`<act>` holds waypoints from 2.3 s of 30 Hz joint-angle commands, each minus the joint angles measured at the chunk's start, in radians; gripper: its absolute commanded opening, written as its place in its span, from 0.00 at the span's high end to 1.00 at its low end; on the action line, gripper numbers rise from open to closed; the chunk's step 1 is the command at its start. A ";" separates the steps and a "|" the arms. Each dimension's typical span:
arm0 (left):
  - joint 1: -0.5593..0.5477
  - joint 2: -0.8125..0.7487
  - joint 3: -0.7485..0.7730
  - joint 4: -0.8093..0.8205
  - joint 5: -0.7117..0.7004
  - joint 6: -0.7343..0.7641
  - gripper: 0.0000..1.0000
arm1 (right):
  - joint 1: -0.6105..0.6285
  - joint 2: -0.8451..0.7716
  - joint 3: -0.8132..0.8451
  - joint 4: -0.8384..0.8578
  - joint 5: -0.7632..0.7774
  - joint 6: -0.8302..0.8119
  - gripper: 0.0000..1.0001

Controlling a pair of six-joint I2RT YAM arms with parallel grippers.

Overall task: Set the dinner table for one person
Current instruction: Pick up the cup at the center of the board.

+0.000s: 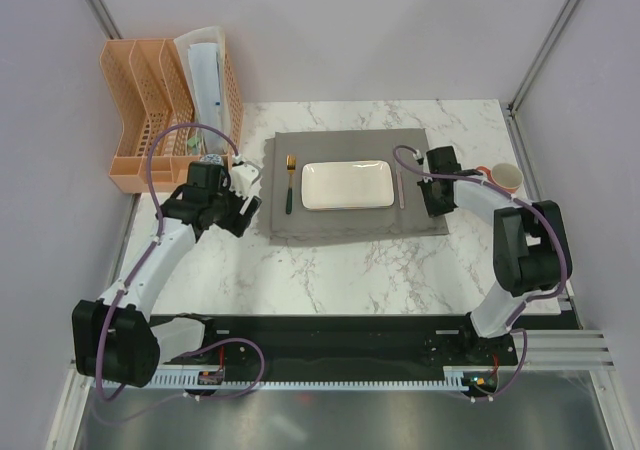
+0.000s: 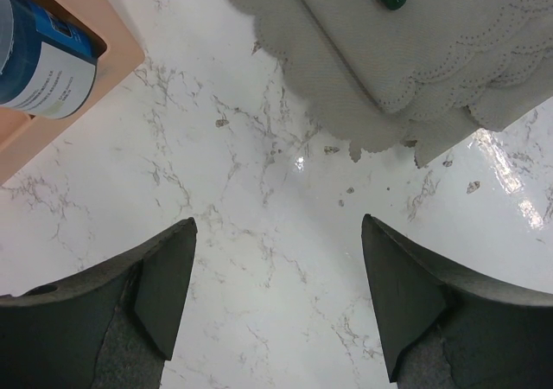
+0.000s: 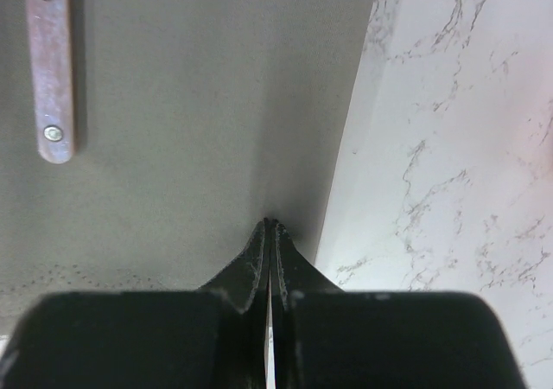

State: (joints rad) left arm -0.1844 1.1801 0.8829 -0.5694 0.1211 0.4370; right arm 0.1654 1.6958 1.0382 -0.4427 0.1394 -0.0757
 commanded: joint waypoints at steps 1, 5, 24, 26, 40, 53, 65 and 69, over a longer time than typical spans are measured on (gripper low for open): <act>0.005 -0.028 -0.006 0.026 -0.009 0.037 0.17 | -0.006 0.041 -0.001 -0.014 0.058 0.001 1.00; 0.005 -0.034 -0.010 0.026 -0.011 0.039 0.16 | -0.015 0.076 -0.004 -0.016 0.052 0.014 1.00; 0.005 -0.027 -0.025 0.032 -0.006 0.042 0.16 | -0.023 -0.128 0.136 -0.066 -0.047 0.036 1.00; 0.005 -0.025 -0.028 0.032 -0.003 0.042 0.17 | -0.021 -0.239 0.242 -0.076 -0.031 0.047 1.00; 0.005 -0.040 -0.038 0.042 -0.012 0.037 0.16 | -0.049 -0.809 0.020 0.219 0.172 -0.064 0.51; 0.005 -0.077 -0.055 0.045 -0.031 0.040 0.16 | -0.133 -0.731 0.006 0.062 0.233 -0.090 0.09; 0.005 -0.103 -0.064 0.046 -0.032 0.046 0.16 | -0.372 -0.337 0.172 -0.114 -0.026 -0.035 0.16; 0.005 -0.111 -0.073 0.052 -0.034 0.049 0.16 | -0.428 -0.272 0.209 -0.117 -0.036 -0.061 0.15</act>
State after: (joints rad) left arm -0.1844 1.0924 0.8185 -0.5587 0.1028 0.4500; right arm -0.2325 1.4128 1.1793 -0.5518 0.1505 -0.1268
